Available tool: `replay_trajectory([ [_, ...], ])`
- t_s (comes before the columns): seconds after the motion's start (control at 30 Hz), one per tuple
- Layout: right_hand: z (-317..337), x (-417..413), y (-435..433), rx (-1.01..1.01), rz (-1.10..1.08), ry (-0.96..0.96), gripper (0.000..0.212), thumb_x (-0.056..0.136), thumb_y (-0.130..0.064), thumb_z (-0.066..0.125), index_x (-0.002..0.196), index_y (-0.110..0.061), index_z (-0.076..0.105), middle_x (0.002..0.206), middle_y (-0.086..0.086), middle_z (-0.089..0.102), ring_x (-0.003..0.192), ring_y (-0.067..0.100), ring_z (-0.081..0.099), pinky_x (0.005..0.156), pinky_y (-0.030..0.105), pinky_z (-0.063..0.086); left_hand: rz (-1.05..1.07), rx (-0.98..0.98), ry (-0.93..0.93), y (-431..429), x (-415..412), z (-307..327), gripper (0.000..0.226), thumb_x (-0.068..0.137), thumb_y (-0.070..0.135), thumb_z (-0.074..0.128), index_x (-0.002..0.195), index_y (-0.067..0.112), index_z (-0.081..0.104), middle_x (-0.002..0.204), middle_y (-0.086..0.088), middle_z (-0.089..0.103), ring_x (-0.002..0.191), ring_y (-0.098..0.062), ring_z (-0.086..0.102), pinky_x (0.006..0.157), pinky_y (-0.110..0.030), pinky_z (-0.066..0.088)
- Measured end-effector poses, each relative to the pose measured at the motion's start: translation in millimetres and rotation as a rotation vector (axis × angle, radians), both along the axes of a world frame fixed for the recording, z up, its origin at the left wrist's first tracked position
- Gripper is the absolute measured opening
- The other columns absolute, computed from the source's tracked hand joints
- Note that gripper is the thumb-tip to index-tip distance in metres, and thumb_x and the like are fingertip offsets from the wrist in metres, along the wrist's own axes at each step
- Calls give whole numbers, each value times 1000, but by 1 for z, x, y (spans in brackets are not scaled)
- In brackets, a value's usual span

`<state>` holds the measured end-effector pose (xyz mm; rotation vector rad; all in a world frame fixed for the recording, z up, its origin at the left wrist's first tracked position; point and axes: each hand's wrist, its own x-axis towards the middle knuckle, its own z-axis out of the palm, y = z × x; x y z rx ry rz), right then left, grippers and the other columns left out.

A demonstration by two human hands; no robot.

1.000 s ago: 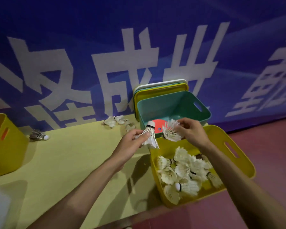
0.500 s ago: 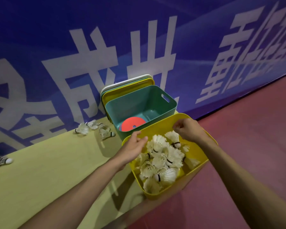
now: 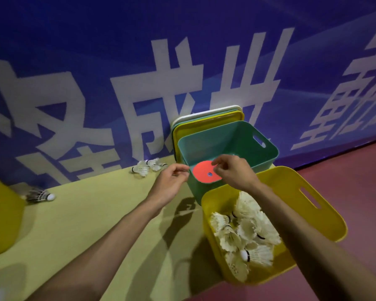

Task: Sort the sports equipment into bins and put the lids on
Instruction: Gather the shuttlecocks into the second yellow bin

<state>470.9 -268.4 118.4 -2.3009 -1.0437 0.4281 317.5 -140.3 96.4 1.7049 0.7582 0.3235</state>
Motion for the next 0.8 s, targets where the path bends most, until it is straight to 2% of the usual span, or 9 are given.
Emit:
replay_trajectory([
  [0.07, -2, -10, 29, 16, 26, 10, 25, 87, -16, 54, 107, -16, 69, 102, 7, 72, 96, 26, 67, 82, 32, 50, 33, -28, 0, 22, -9, -4, 15, 93, 18, 57, 103, 24, 66, 106, 1, 67, 100, -14, 64, 95, -36, 51],
  [0.2, -10, -27, 86, 2, 110, 24, 23, 89, -21, 57, 110, -17, 67, 99, 1, 72, 92, 17, 65, 81, 27, 48, 108, -70, 10, 65, -24, -18, 16, 92, 12, 58, 99, 22, 69, 104, 4, 69, 100, -11, 64, 85, -21, 48],
  [0.3, -28, -37, 128, -24, 136, 94, 25, 89, -18, 56, 112, -16, 65, 90, -2, 68, 86, 16, 62, 74, 24, 44, 174, -104, 31, 99, -36, -35, 15, 90, 10, 59, 95, 21, 69, 96, 5, 69, 95, -11, 64, 78, -17, 44],
  [0.5, -87, -48, 188, -194, 101, 159, 37, 88, -17, 59, 124, -9, 56, 117, 10, 64, 106, 25, 59, 87, 26, 42, 265, -137, 95, 175, -50, -81, 15, 89, 12, 61, 99, 18, 69, 100, -1, 69, 93, -14, 63, 81, -18, 45],
  [0.57, -107, -49, 203, -248, 67, 184, 41, 87, -16, 60, 126, -7, 53, 123, 13, 60, 109, 26, 57, 86, 24, 40, 278, -141, 111, 196, -49, -98, 17, 89, 10, 59, 103, 16, 67, 99, -1, 67, 87, -11, 60, 73, -9, 43],
  [0.63, -126, -49, 216, -311, 30, 184, 44, 86, -18, 62, 127, -7, 50, 127, 15, 56, 112, 29, 55, 87, 26, 40, 260, -151, 150, 216, -45, -114, 21, 88, 7, 58, 105, 18, 62, 100, 0, 64, 87, -12, 59, 67, -10, 43],
  [0.73, -147, -47, 232, -363, -46, 191, 48, 87, -21, 60, 129, -5, 43, 129, 19, 50, 113, 33, 53, 91, 34, 43, 199, -94, 237, 241, -35, -137, 33, 85, 7, 61, 117, 16, 57, 113, -1, 60, 99, -16, 58, 79, -23, 41],
  [0.8, -159, -44, 238, -387, -96, 164, 53, 87, -24, 60, 130, -3, 40, 128, 21, 48, 114, 36, 50, 94, 38, 42, 163, -39, 262, 255, -28, -149, 45, 84, 8, 64, 127, 13, 52, 122, -2, 57, 109, -16, 55, 88, -24, 39],
])
